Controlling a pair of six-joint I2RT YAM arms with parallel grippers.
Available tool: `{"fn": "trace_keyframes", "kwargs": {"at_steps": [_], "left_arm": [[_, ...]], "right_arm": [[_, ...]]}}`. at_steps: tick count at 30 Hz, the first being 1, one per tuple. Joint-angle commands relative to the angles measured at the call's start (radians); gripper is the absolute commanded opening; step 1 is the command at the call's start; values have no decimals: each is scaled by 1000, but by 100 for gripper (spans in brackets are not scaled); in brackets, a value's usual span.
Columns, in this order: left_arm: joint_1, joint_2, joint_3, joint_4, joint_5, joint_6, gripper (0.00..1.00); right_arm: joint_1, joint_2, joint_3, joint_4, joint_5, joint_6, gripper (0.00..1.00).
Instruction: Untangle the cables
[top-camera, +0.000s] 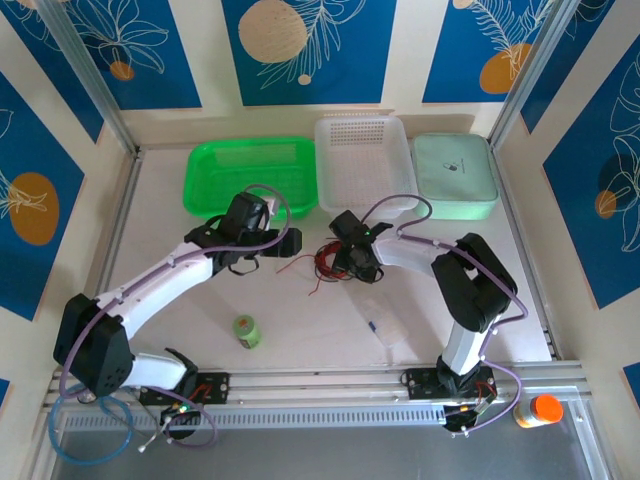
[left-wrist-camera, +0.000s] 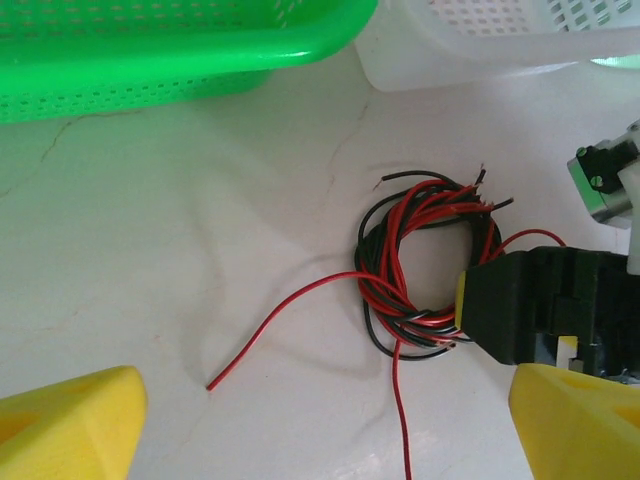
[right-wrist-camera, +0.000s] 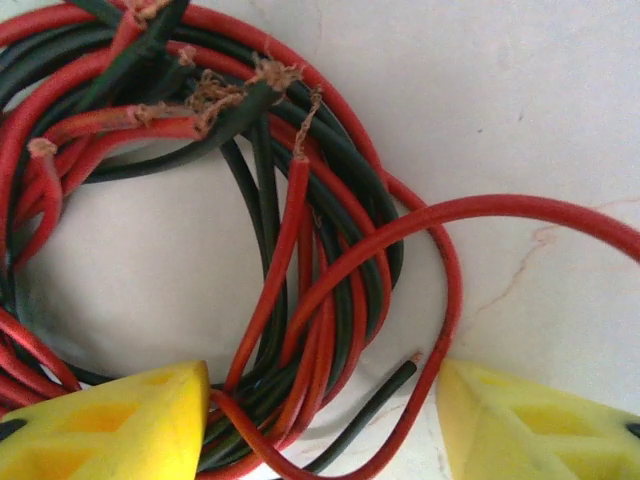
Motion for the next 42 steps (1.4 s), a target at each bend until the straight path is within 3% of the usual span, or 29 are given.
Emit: {"fn": "trace_keyframes", "kwargs": {"at_steps": [1, 5, 6, 7, 14, 20, 24, 31, 33, 36, 42], "left_arm": [[-12, 16, 28, 18, -12, 22, 92], [-21, 43, 24, 27, 1, 24, 91], [-25, 50, 21, 33, 5, 23, 90], [-30, 57, 19, 38, 8, 21, 90], [-57, 84, 34, 32, 19, 27, 90], [-74, 116, 58, 48, 87, 34, 89], [-88, 144, 57, 92, 148, 38, 87], [-102, 132, 7, 190, 125, 34, 83], [-102, 126, -12, 222, 141, 33, 72], [-101, 117, -44, 273, 171, 29, 42], [-102, 118, -83, 337, 206, 17, 6]], "right_arm": [[26, 35, 16, 19, 25, 90, 52], [34, 44, 7, 8, 34, 107, 34], [34, 44, 1, 13, 31, 104, 22], [34, 41, -5, 20, 25, 96, 1], [63, -72, -54, 19, 25, 27, 0], [105, -267, -100, 94, 25, -148, 0], [84, -368, -135, 185, -52, -256, 0], [28, -457, -203, 325, -254, -378, 0], [8, -483, -228, 361, -303, -389, 0], [-15, -517, -254, 391, -337, -391, 0], [-58, -565, -280, 390, -368, -386, 0]]}}
